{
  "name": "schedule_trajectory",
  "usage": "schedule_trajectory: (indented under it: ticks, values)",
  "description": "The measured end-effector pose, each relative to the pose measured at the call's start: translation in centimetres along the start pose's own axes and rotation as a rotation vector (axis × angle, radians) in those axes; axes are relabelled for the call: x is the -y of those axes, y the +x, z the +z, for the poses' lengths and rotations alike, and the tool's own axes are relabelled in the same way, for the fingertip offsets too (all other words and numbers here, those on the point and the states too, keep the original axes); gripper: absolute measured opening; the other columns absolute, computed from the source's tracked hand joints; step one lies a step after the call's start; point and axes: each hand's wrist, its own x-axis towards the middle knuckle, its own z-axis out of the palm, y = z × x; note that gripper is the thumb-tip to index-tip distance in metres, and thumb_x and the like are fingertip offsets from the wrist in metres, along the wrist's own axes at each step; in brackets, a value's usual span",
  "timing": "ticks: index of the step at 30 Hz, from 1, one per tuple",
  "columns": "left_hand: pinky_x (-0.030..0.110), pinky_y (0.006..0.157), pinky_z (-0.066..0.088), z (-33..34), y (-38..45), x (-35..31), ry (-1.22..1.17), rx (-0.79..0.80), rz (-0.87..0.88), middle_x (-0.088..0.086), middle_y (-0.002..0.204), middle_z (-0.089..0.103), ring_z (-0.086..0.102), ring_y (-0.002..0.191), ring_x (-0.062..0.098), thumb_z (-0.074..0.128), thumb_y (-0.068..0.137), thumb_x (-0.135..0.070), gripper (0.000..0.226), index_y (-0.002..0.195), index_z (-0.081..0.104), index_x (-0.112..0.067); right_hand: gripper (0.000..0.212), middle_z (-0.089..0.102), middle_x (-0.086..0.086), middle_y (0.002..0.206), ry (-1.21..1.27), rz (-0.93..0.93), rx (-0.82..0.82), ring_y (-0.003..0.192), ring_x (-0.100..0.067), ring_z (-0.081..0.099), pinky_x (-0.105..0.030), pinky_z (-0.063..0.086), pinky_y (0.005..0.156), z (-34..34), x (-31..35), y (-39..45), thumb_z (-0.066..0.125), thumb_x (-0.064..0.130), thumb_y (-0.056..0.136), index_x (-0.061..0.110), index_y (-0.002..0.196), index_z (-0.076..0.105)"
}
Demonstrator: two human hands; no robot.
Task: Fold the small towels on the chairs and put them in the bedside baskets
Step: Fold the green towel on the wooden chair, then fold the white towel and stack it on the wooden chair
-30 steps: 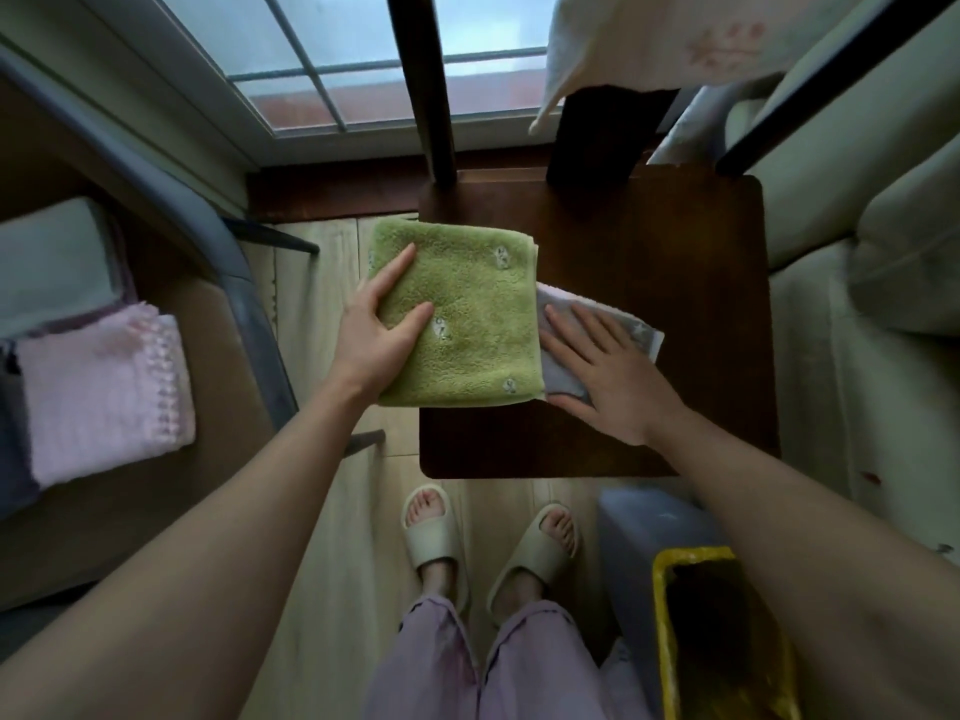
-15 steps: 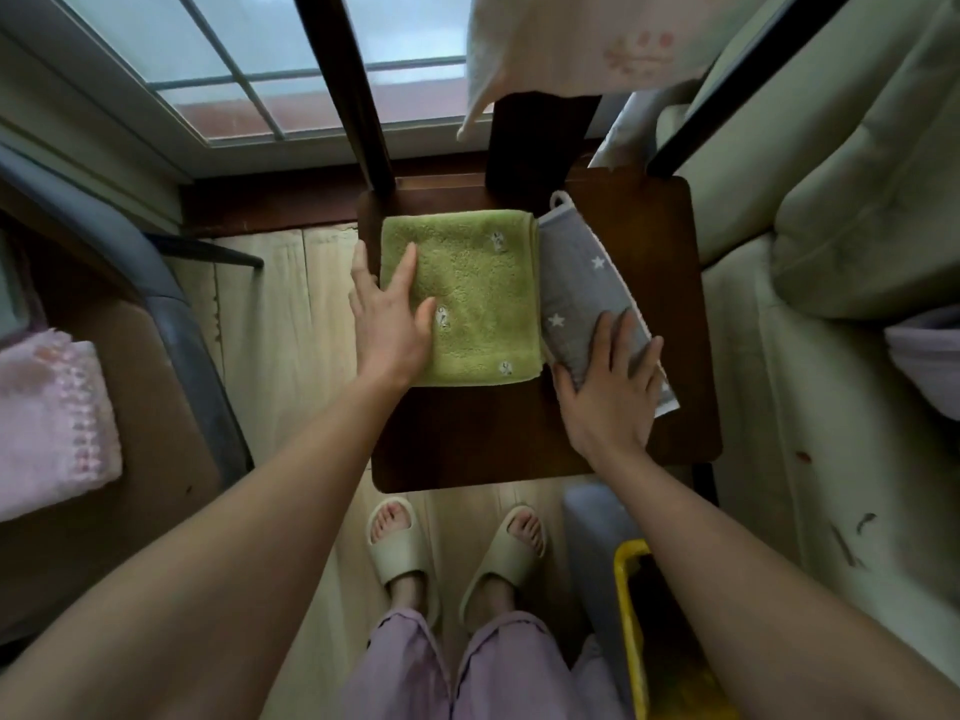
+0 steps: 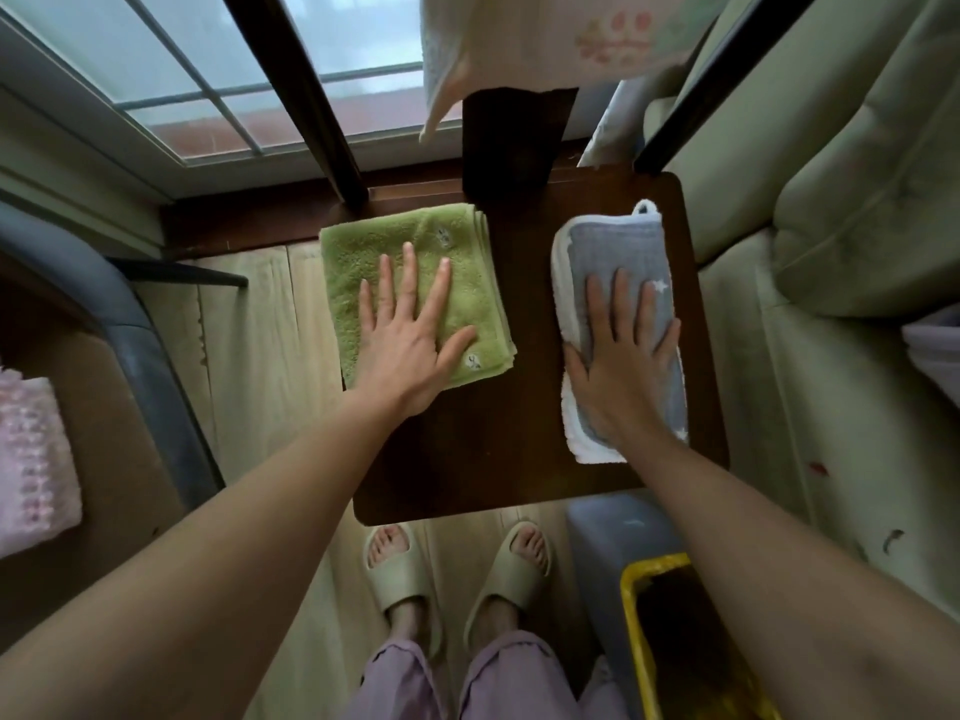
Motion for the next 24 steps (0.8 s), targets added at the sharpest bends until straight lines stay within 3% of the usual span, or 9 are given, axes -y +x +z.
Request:
schedule_trajectory:
  ticks: [8,14,18,21,24]
  values:
    - [0.061,0.11,-0.02,0.6,1.7,-2.2,0.152,-0.048,0.02,0.007,0.154,-0.034,-0.031,0.139,0.037,0.004,0.084,-0.08,0.081,0.148,-0.022,-0.038,0.073,-0.009,-0.004,0.163,0.071,0.011,-0.026,0.149,-0.03,-0.01,-0.063,-0.004,0.115,-0.3,0.3,1.9,0.005,0.066,0.092,0.029,0.155,-0.006]
    - [0.063,0.113,-0.012,1.2,3.2,-2.5,0.19,-0.112,0.069,0.007,0.157,-0.028,-0.028,0.142,0.037,0.002,0.085,-0.081,0.081,0.149,-0.019,-0.038,0.073,-0.003,-0.006,0.164,0.024,-0.018,-0.089,0.15,-0.031,-0.006,-0.06,-0.002,0.117,-0.1,-0.5,3.9,0.007,0.066,0.094,0.028,0.155,-0.001]
    - [0.062,0.113,-0.013,0.0,3.1,-2.8,0.21,0.005,0.052,0.008,0.157,-0.028,-0.027,0.142,0.037,0.005,0.084,-0.081,0.082,0.15,-0.018,-0.038,0.076,-0.007,-0.006,0.163,0.015,-0.039,0.009,0.149,-0.031,-0.009,-0.059,-0.006,0.115,-1.0,-0.4,3.6,0.007,0.067,0.092,0.026,0.156,-0.003]
    - [0.058,0.117,-0.002,-3.9,1.8,-3.8,0.18,0.107,0.043,0.007,0.162,-0.009,-0.009,0.148,0.032,0.021,0.091,-0.072,0.076,0.154,0.005,-0.032,0.072,-0.009,-0.008,0.163,0.024,-0.066,0.156,0.149,-0.029,-0.01,-0.058,-0.001,0.118,-4.2,-0.4,2.3,0.008,0.062,0.095,0.024,0.155,-0.004]
    - [0.046,0.113,0.029,-10.1,-1.2,-5.0,0.086,0.015,0.094,0.005,0.155,0.033,0.029,0.143,0.025,0.04,0.097,-0.053,0.057,0.147,0.036,-0.024,0.066,0.002,-0.009,0.163,0.119,-0.07,0.176,0.15,-0.028,0.004,-0.048,0.014,0.118,-10.2,0.2,-0.1,0.016,0.052,0.098,0.018,0.155,0.015]
